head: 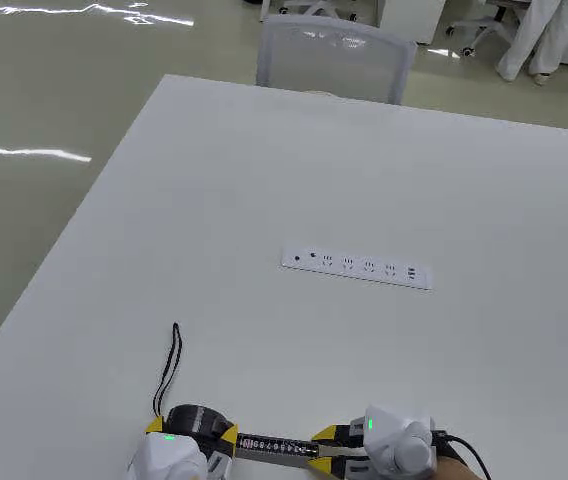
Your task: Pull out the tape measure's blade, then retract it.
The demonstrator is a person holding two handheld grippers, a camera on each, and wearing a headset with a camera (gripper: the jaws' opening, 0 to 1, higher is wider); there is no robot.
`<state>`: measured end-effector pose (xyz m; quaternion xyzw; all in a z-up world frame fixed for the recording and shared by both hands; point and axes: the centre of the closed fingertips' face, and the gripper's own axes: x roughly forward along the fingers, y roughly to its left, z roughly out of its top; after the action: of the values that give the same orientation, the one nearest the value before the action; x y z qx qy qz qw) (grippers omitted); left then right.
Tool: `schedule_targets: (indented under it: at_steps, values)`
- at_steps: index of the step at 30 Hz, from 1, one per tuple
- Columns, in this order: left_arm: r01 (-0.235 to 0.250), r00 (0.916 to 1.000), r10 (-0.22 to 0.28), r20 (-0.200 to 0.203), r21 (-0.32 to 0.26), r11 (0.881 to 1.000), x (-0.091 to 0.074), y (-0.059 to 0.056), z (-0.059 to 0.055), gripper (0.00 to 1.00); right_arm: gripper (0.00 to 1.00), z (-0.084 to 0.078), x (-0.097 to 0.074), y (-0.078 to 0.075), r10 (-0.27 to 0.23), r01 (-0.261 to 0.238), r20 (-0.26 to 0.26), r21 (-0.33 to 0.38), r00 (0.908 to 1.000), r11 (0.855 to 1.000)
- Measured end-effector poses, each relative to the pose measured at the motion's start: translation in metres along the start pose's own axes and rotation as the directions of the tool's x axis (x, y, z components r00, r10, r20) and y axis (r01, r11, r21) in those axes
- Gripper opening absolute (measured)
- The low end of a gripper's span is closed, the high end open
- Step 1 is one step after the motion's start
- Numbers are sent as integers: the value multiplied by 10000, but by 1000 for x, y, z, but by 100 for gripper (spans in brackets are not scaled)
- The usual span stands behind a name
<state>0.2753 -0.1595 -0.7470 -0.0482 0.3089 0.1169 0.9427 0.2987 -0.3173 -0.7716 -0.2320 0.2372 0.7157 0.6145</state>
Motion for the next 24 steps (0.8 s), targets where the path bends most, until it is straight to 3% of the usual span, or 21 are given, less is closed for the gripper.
schedule_targets:
  at_steps: [24]
  values:
    - [27,10000,-27,11,-93,10000,0,1,0,60,13,10,15,1,90,-91,74,64,9999,9999]
